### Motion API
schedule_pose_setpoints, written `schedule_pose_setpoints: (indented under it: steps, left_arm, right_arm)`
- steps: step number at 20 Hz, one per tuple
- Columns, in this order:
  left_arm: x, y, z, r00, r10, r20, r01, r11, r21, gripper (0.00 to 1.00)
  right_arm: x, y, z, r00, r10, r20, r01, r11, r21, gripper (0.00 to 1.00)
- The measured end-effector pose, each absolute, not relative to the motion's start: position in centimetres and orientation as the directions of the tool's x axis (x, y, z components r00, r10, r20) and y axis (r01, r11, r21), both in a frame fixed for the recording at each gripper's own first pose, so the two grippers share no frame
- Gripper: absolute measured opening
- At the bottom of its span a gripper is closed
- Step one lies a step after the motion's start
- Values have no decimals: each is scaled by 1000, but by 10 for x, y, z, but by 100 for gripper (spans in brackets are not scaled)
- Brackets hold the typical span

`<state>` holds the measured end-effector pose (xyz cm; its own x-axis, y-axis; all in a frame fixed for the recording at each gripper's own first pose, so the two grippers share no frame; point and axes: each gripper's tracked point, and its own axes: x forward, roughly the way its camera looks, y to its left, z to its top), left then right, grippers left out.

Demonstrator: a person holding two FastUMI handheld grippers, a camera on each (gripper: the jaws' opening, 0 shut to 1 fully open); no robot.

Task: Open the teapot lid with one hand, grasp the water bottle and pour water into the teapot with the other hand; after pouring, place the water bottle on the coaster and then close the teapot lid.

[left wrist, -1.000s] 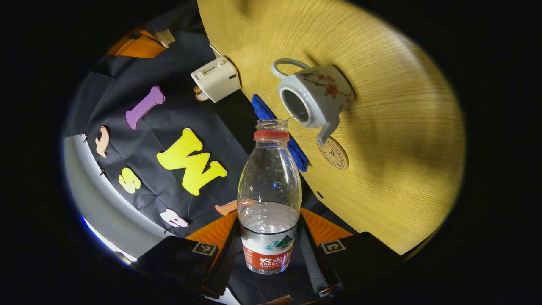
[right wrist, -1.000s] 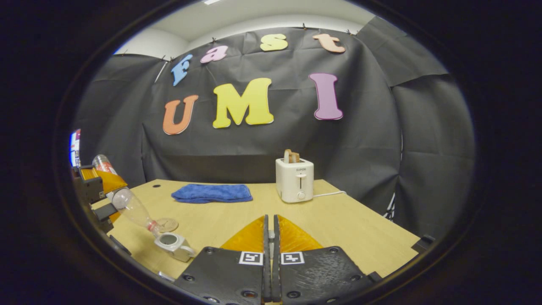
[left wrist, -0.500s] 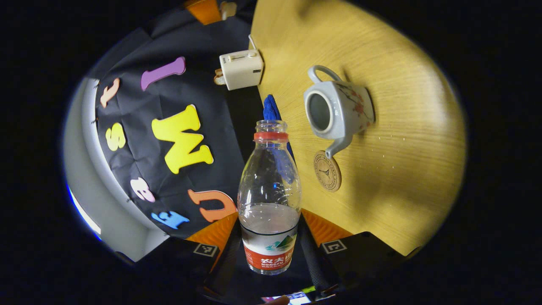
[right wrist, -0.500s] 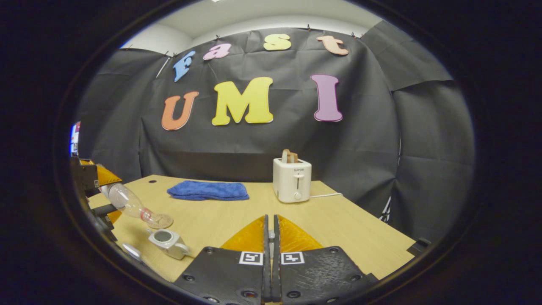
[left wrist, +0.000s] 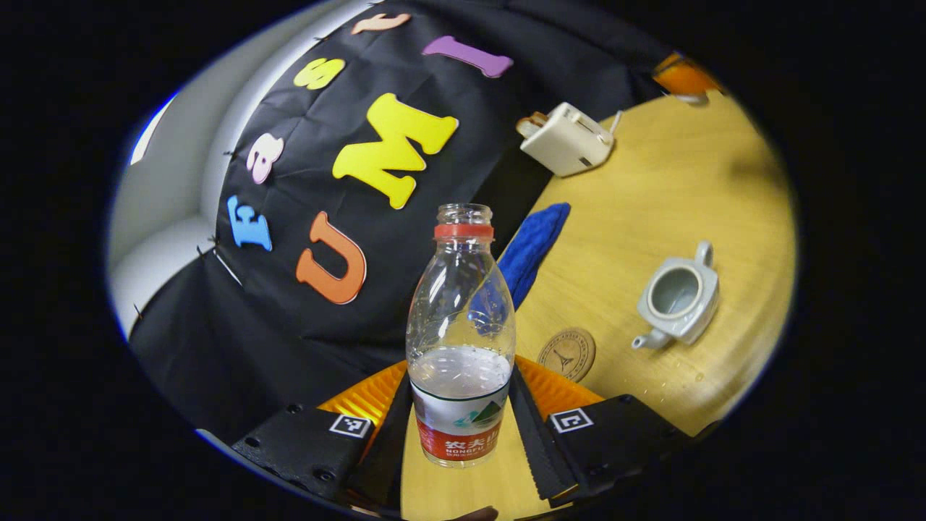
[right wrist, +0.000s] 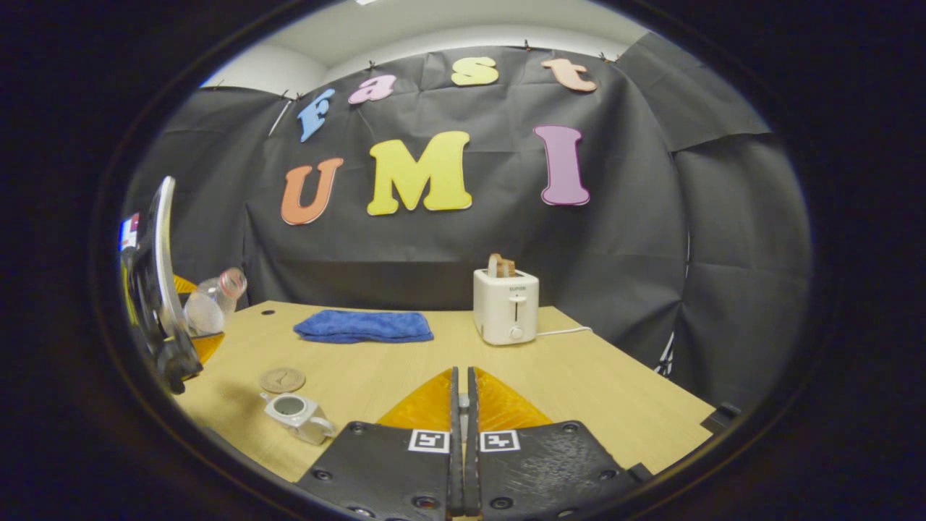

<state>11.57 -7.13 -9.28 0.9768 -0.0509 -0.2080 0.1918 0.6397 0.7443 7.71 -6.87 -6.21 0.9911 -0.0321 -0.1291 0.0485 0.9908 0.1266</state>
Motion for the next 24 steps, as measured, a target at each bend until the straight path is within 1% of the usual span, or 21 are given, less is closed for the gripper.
schedule_pose_setpoints:
  steps: [4,6,7,11,13,15,17,19,21,24]
  left_arm:
    - [122,-76,-104,965,-83,-249,215,797,565,75]
    - [123,-82,-118,954,-101,-282,231,847,479,75]
    - [129,-87,-116,957,-108,-269,224,863,453,75]
    - [149,-87,-118,966,-130,-224,203,915,348,75]
    - [155,-82,-121,971,-111,-212,175,933,316,76]
    - [164,-78,-118,979,-103,-176,147,955,257,76]
    - [173,-82,-118,978,-134,-160,158,976,150,76]
    - [181,-84,-123,977,-143,-161,155,986,66,77]
    - [186,-87,-124,976,-149,-156,155,988,27,78]
    - [189,-96,-123,971,-197,-134,198,980,-6,79]
  right_arm:
    - [78,-69,-64,991,-43,-130,57,993,105,1]
    - [78,-68,-63,991,-42,-129,56,993,107,0]
    - [78,-65,-62,991,-31,-131,47,992,120,1]
    - [79,-58,-67,989,6,-148,18,986,165,1]
    - [81,-59,-69,988,-2,-153,27,987,160,0]
    - [82,-62,-70,988,-22,-154,45,988,151,0]
    - [83,-66,-69,988,-52,-143,69,990,120,1]
    - [84,-62,-71,988,-52,-145,69,991,112,0]
    - [85,-59,-74,987,-49,-150,65,992,108,1]
    - [87,-54,-79,987,-44,-156,60,994,94,0]
